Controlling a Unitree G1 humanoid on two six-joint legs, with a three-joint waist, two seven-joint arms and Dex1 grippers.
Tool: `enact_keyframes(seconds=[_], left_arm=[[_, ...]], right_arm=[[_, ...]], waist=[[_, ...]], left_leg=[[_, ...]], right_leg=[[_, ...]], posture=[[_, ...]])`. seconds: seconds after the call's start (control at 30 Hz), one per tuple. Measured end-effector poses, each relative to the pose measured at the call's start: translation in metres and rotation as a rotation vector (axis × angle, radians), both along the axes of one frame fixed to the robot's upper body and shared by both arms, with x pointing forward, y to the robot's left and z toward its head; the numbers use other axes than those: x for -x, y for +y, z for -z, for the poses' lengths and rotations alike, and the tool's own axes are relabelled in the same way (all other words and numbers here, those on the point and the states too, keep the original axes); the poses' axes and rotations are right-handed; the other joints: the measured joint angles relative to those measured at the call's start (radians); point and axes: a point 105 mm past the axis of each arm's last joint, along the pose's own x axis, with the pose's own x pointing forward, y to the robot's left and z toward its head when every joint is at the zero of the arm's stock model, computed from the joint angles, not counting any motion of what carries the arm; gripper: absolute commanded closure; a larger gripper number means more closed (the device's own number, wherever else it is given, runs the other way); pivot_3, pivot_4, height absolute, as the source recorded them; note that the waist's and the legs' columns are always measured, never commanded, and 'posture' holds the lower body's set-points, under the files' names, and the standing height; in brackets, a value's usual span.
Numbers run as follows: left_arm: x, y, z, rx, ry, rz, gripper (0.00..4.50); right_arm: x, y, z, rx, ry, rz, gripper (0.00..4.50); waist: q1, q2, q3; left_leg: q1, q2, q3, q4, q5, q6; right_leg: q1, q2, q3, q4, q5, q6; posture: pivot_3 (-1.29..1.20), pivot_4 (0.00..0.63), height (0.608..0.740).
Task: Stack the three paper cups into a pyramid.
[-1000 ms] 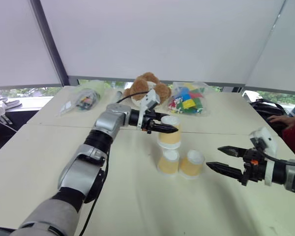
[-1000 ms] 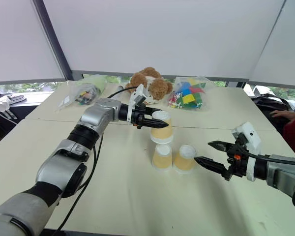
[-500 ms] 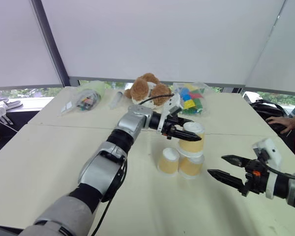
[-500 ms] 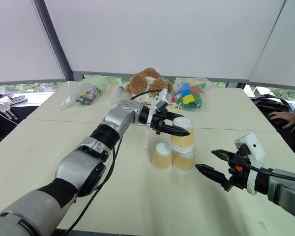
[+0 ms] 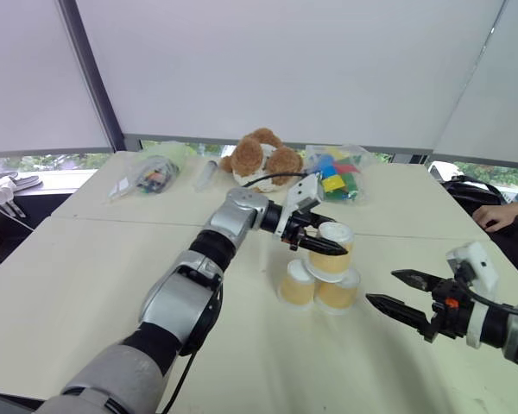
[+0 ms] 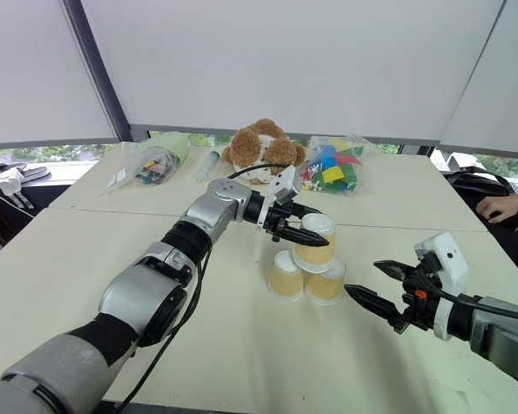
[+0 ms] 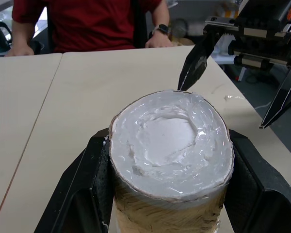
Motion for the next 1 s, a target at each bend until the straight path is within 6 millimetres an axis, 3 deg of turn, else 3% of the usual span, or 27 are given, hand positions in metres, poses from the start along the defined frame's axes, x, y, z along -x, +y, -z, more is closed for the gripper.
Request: enact_keyframes(seconds=[0.33, 0.4, 0.5, 0.6, 0.8, 1.0], left_arm=[[0.003, -0.002, 0.004, 0.004, 0.005, 0.010, 2.22], [0.003, -0.002, 0.005, 0.003, 0.004, 0.011, 1.17], [0.003, 0.000, 0.011, -0.006, 0.018, 0.011, 0.08], [0.003, 0.002, 0.019, -0.012, 0.032, -0.001, 0.08], [0.000, 0.001, 0.014, 0.011, 0.031, -0.023, 0.08], [0.003, 0.004, -0.012, 0.071, 0.065, 0.001, 0.08]], right_arm=[[-0.001, 0.003, 0.002, -0.003, 0.002, -0.010, 0.00], [-0.001, 0.003, 0.002, -0.003, -0.002, -0.011, 0.00], [-0.001, 0.003, 0.002, -0.002, -0.004, -0.007, 0.00], [-0.001, 0.002, 0.002, -0.002, -0.002, -0.006, 0.00], [-0.004, 0.001, 0.005, -0.009, 0.007, 0.000, 0.00], [-0.006, 0.000, 0.005, -0.012, 0.002, -0.001, 0.00]], waist=[[0.000, 0.000, 0.000], [0.001, 0.000, 0.000], [0.000, 0.001, 0.000], [0.000, 0.001, 0.000], [0.000, 0.001, 0.000], [0.000, 0.001, 0.000]], left_leg=[[0.000, 0.000, 0.000, 0.000, 0.000, 0.000], [0.000, 0.000, -0.002, 0.000, 0.000, 0.000], [0.000, 0.000, -0.002, 0.000, 0.000, 0.000], [0.000, 0.000, -0.003, 0.000, 0.000, 0.000], [0.000, 0.000, -0.002, 0.001, 0.000, 0.000], [0.000, 0.000, -0.003, 0.001, 0.000, 0.000]], right_leg=[[0.002, 0.002, 0.000, 0.000, 0.000, 0.000], [0.002, 0.003, 0.000, 0.000, 0.000, 0.000], [0.002, 0.003, 0.001, 0.000, 0.000, 0.000], [0.002, 0.003, 0.001, 0.000, 0.000, 0.000], [0.002, 0.003, 0.001, 0.000, 0.000, 0.000], [0.002, 0.004, 0.001, 0.000, 0.000, 0.000]], posture=[[0.00, 0.150, 0.740], [0.00, 0.150, 0.740], [0.00, 0.150, 0.740], [0.00, 0.150, 0.740], [0.00, 0.150, 0.740], [0.00, 0.150, 0.740]])
